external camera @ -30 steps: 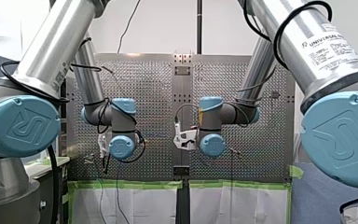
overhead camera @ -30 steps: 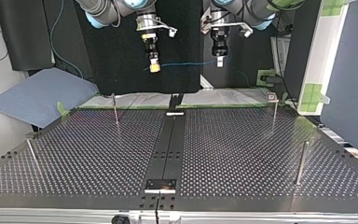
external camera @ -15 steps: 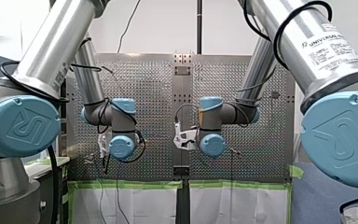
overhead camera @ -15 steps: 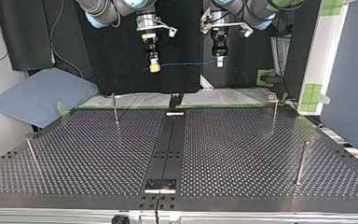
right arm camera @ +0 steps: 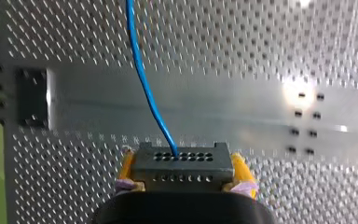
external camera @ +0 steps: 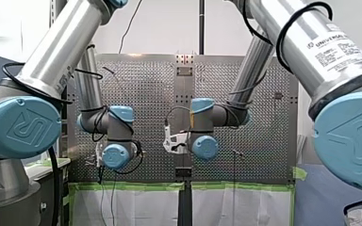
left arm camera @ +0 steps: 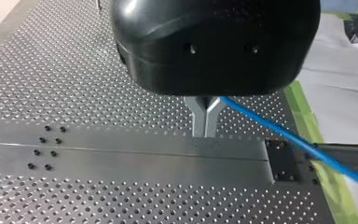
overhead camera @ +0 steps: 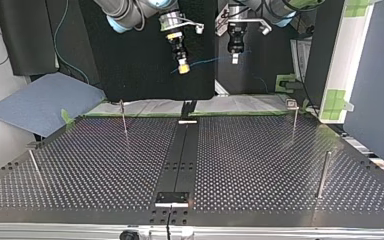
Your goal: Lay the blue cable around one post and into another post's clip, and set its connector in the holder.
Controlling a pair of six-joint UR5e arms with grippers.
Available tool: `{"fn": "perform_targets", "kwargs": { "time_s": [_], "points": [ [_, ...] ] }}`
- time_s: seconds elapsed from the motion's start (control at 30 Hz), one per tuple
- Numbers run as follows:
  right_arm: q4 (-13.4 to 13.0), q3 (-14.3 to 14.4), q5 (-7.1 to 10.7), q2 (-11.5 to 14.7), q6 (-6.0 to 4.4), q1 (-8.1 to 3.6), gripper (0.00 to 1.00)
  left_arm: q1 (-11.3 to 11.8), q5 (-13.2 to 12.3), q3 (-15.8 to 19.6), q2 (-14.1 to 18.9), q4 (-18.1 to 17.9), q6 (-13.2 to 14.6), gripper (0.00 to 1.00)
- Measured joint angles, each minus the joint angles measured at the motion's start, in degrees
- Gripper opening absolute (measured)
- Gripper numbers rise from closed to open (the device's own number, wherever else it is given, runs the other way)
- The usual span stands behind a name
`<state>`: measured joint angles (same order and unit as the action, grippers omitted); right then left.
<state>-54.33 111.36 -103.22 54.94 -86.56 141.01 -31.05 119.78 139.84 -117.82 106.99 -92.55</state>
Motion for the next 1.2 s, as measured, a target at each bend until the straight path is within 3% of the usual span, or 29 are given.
{"fn": "perform_targets", "kwargs": {
  "time_s": [0.1,0.2,0.5,0.67,0.9,1.0,1.2],
  "points": [
    [1.48,-0.23,0.02,-0.02,-0.02,1.30,0.00,0.00,-0.09,0.04,-0.12,-0.01,0.00,0.00],
    [2.76,-0.28,0.02,-0.04,-0.03,1.83,0.00,0.00,-0.11,0.04,-0.14,-0.01,0.00,0.00],
    [3.54,-0.24,-0.09,-0.11,-0.18,2.00,0.00,0.01,0.08,0.25,-0.17,-0.10,0.02,0.00],
    [3.73,-0.42,-1.37,0.74,-1.74,2.16,0.00,0.08,-0.11,0.03,1.28,1.18,-0.78,0.00],
    [4.00,-0.91,-1.91,4.14,-5.01,1.87,0.00,0.65,-2.37,-0.94,4.67,4.53,-3.83,0.00],
    [5.03,-1.99,-1.78,5.72,-5.40,1.69,0.00,1.17,-1.62,-1.68,6.18,6.04,-4.55,0.00],
    [7.50,-4.50,-1.70,8.41,-5.05,1.61,0.00,2.25,0.59,-3.65,9.11,8.96,-4.90,0.00]
  ]
}}
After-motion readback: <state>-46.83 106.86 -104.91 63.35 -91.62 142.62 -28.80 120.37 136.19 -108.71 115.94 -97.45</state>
